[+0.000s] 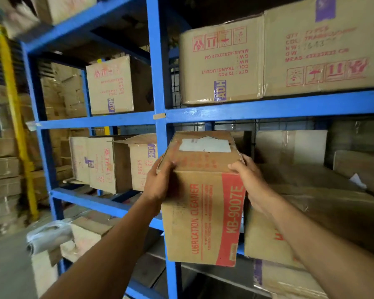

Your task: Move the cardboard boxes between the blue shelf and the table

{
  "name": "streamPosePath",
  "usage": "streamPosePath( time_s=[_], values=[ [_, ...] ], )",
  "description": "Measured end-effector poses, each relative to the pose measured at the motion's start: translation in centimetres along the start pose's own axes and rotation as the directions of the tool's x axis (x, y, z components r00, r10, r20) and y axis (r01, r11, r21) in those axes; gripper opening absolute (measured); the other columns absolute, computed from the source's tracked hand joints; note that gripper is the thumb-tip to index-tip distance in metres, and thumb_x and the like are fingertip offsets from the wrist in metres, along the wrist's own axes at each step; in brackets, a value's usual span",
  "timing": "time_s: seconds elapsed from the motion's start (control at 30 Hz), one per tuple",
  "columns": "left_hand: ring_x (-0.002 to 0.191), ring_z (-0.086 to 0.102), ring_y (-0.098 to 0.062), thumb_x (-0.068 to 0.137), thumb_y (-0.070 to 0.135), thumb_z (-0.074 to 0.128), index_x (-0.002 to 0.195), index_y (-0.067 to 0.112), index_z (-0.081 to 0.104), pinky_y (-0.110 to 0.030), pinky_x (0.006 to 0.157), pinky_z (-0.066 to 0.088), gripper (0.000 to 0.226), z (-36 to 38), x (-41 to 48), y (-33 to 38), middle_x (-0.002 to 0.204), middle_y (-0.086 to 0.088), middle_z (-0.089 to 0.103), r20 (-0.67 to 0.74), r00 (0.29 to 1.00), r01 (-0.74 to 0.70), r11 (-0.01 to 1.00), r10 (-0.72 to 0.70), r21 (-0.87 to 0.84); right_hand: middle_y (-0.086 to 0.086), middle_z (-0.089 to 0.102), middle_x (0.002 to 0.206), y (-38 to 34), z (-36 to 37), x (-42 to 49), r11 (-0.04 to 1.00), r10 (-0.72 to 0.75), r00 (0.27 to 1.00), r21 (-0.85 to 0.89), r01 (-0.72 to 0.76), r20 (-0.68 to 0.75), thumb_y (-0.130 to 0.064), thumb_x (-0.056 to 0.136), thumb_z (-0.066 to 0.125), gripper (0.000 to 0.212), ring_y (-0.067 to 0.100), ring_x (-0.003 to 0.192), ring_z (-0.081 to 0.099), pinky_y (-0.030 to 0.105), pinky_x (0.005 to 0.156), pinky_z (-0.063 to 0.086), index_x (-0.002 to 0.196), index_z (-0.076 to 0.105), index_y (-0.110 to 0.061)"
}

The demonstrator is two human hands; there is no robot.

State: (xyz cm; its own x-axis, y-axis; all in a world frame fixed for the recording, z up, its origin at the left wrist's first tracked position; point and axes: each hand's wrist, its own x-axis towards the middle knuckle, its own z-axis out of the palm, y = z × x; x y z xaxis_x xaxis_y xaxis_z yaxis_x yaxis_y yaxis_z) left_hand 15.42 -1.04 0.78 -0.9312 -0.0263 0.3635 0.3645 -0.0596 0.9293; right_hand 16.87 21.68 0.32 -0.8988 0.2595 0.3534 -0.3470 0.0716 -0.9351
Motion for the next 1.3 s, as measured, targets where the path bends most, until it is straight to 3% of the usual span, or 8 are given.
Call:
streamPosePath(
  time_s=[0.13,0.3,0.47,0.6,0.83,1.0,1.1,1.3],
  values=[
    [0.111,0.057,-0.023,0.097,0.040,0.054,0.126,0.024,0.065,-0.040,0.087,0.046,0.034,-1.9,-3.3,-0.4,0.124,-0.008,0.064,-0.078,0.995,0.055,0.998,-0.056,-0.006,0.005,0.072,0.108,-1.1,-1.4,-2.5,0.997,0.068,0.993,0.012,-0.070,0.093,-0.044,0.091,0.064,0.035,0.020,0.096,0.067,0.035,0.076,0.046,0.120,0.060,-0.024],
    [0.109,0.060,-0.026,0.097,0.039,0.057,0.121,0.021,0.067,-0.038,0.081,0.049,0.031,-2.6,-5.5,0.2,0.115,-0.008,0.065,-0.107,0.987,0.116,0.993,-0.117,-0.019,-0.001,0.074,0.103,-1.8,-0.5,-3.9,0.995,0.078,0.979,-0.078,-0.064,0.188,-0.035,0.091,0.068,0.031,0.016,0.088,0.072,0.031,0.068,0.048,0.120,0.057,-0.036],
    [0.107,0.060,-0.023,0.096,0.038,0.059,0.123,0.017,0.066,-0.034,0.074,0.048,0.035,-3.4,-6.0,-0.1,0.121,-0.011,0.067,-0.175,0.966,0.179,0.981,-0.190,-0.078,-0.002,0.073,0.115,-0.8,1.4,-3.4,0.998,0.045,0.978,-0.060,-0.034,0.203,-0.036,0.088,0.066,0.050,0.011,0.086,0.076,0.026,0.066,0.053,0.137,0.054,-0.038],
    [0.099,0.061,-0.021,0.096,0.039,0.058,0.116,0.018,0.067,-0.033,0.071,0.047,0.031,-4.1,-4.9,-0.1,0.117,-0.013,0.068,-0.176,0.960,0.208,0.975,-0.219,-0.079,0.000,0.065,0.130,-0.6,2.7,-3.1,0.997,0.071,0.973,-0.010,-0.070,0.218,-0.033,0.091,0.063,0.075,0.012,0.089,0.075,0.026,0.064,0.053,0.156,0.025,-0.042],
    [0.098,0.062,-0.021,0.095,0.048,0.056,0.123,0.014,0.063,-0.032,0.067,0.046,0.045,-5.2,-2.9,-0.3,0.114,-0.012,0.068,-0.123,0.958,0.258,0.966,-0.259,-0.020,0.005,0.055,0.140,-0.7,3.7,-2.1,0.998,0.061,0.981,-0.043,-0.054,0.187,-0.051,0.069,0.066,0.091,0.014,0.093,0.075,0.026,0.065,0.052,0.152,0.028,-0.048],
    [0.092,0.058,-0.017,0.096,0.048,0.054,0.109,0.016,0.062,-0.033,0.067,0.044,0.035,-5.5,-3.1,-0.5,0.107,-0.008,0.064,-0.156,0.943,0.293,0.955,-0.295,-0.038,0.006,0.048,0.139,-0.4,4.3,-2.7,0.995,0.031,0.985,-0.094,-0.015,0.168,-0.057,0.068,0.065,0.083,0.023,0.103,0.067,0.038,0.078,0.055,0.145,0.033,-0.054],
    [0.096,0.058,-0.020,0.092,0.050,0.059,0.118,0.014,0.059,-0.040,0.077,0.049,0.044,-5.3,-3.9,-0.3,0.112,-0.009,0.063,-0.227,0.914,0.329,0.942,-0.337,-0.073,0.000,0.034,0.134,-0.2,4.1,-3.2,0.991,0.017,0.986,-0.134,0.006,0.167,-0.044,0.088,0.063,0.079,0.012,0.098,0.053,0.031,0.074,0.045,0.155,0.021,-0.044],
    [0.107,0.062,-0.030,0.080,0.054,0.070,0.129,0.015,0.053,-0.046,0.085,0.053,0.065,-4.0,-7.5,-1.9,0.120,-0.016,0.064,-0.345,0.847,0.340,0.911,-0.405,-0.234,0.000,0.029,0.140,0.2,2.5,-4.9,0.969,0.012,0.963,-0.240,0.055,0.268,-0.053,0.078,0.068,0.099,0.027,0.130,0.040,0.046,0.107,0.038,0.156,0.008,-0.040]
  ],
)
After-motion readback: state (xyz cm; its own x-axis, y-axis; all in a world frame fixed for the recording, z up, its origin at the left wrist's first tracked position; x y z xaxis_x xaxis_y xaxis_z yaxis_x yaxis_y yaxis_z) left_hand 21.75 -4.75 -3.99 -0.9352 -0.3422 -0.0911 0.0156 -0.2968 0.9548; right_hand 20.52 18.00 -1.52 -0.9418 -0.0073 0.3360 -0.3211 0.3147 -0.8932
